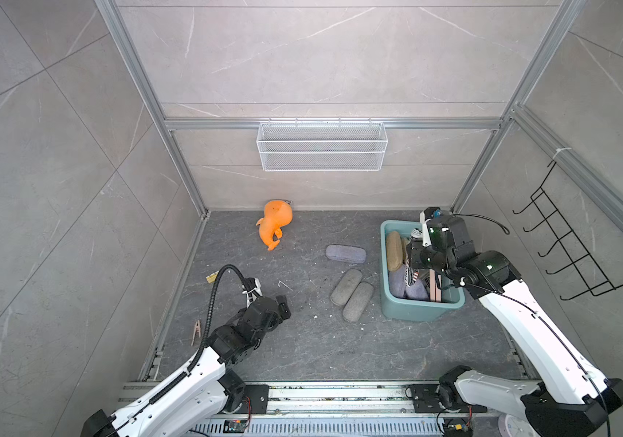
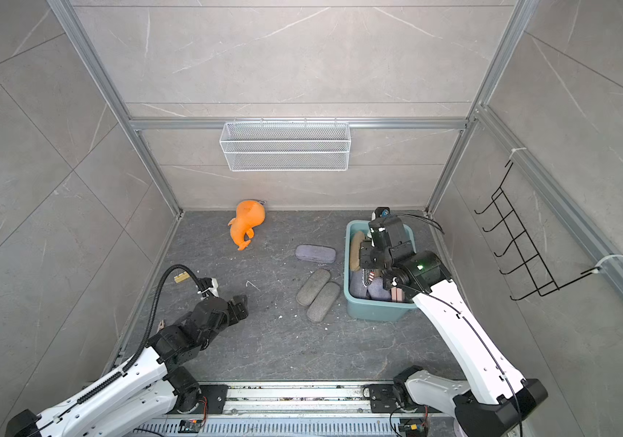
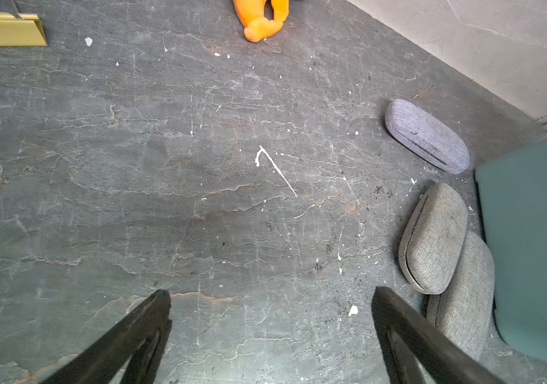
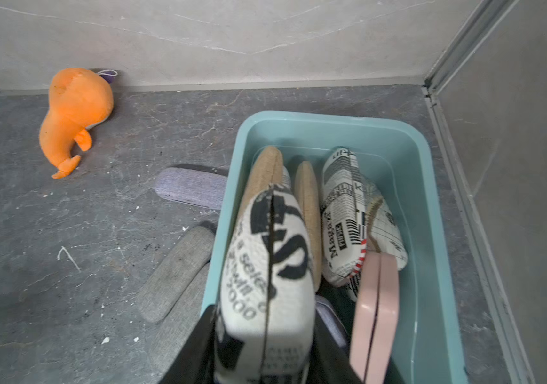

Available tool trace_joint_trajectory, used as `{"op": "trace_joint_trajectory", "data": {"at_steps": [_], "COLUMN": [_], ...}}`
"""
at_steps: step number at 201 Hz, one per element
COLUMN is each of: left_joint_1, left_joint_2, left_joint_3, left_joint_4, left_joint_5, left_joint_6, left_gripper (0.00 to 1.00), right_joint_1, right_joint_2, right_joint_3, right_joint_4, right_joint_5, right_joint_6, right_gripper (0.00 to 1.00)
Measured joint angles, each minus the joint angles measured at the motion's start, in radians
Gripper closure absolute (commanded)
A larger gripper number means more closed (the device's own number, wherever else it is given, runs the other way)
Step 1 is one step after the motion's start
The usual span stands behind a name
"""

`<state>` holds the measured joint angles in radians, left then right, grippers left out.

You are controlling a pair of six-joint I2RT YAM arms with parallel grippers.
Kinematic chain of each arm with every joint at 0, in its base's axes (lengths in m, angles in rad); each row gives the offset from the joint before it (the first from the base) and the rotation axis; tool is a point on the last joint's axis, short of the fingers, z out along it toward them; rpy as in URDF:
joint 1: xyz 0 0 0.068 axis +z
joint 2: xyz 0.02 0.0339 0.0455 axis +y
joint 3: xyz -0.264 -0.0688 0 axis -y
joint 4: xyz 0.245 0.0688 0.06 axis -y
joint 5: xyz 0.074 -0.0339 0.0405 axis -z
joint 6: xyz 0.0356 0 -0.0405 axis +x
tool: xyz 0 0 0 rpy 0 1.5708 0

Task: Put the glasses cases into the storage boxes
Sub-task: Place the glasses case in the storage box.

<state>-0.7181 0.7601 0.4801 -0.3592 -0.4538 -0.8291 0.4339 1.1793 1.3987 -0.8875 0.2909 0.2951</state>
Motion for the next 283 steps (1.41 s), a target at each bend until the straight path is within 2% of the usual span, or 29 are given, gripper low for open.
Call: {"op": "trace_joint_trajectory", "data": {"at_steps": [27,89,150,212,260,283], "left_joint_1": [0.000,0.000,0.000,0.000,0.000,0.000], "left_joint_2": [0.049,0.254,0.307,0.346,0.345,0.344], "left_joint_3": [0.002,0.066,0.078,0.131,0.121,0.117], "left_joint_4": [0.039,0.108,0.136,0.146,0.154,0.154], "left_joint_5": [0.021,0.095,0.141,0.150,0.160,0.169], "left_joint_6": [0.001,0.031,0.051,0.080,0.077,0.077], "left_gripper": [0.03,0.03,0.03,0.03,0.03,0.03], "right_joint_1": [-0.038,-0.126,-0.153,-0.159,-0.130,-0.126], "right_joint_2": [-0.012,-0.002,0.068,0.127,0.128,0.128], "right_joint_3": [-0.003,-0.050,-0.041,-0.080,-0.188,-0.195], "right_joint_4": [-0.024,-0.032,-0.040,0.087,0.140,0.148], "right_joint_5": [0.040,0.083,0.179,0.082,-0.016,-0.041], "right_joint_6": [-0.006,-0.029,-0.080,-0.079,-0.048,-0.037], "right_gripper": [0.73,0.73,0.74,0.75,0.75,0.69]}}
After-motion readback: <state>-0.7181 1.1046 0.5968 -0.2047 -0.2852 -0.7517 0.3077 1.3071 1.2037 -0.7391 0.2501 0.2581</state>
